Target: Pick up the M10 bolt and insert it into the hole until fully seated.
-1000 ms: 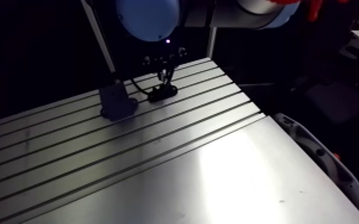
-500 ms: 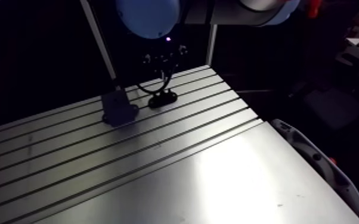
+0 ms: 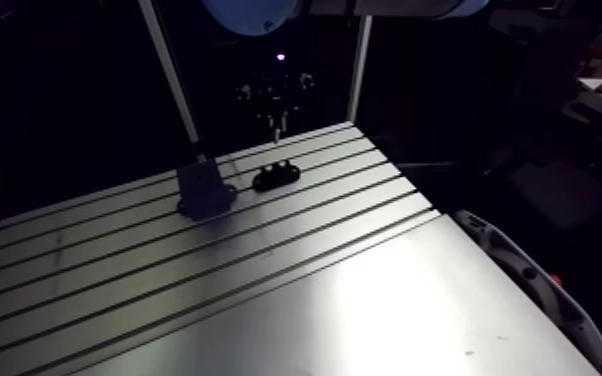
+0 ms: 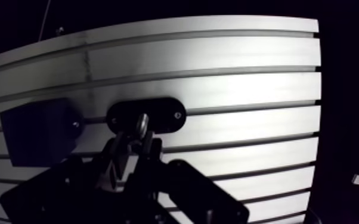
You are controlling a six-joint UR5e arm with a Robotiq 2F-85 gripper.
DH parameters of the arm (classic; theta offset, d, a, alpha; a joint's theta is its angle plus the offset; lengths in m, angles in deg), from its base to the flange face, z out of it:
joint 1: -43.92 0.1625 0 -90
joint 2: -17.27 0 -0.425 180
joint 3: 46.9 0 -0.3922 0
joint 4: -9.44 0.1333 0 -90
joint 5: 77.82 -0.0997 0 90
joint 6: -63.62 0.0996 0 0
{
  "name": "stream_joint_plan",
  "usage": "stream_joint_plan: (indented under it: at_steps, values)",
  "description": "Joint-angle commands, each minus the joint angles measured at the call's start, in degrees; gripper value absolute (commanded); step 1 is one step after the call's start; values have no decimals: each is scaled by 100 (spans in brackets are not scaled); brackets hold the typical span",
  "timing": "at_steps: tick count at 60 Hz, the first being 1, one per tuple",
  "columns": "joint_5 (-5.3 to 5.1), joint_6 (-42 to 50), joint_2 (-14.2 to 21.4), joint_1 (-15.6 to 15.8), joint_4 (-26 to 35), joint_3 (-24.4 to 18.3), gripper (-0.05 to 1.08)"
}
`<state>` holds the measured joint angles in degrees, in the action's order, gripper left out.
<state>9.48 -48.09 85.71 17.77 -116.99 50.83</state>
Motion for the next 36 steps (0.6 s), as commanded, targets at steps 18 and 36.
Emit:
stream_joint_plan:
  at_steps: [18,36]
  values:
    - [36,467,61,380,2089,-1010,108]
    - [161,626,-164,865,2777,-1436,108]
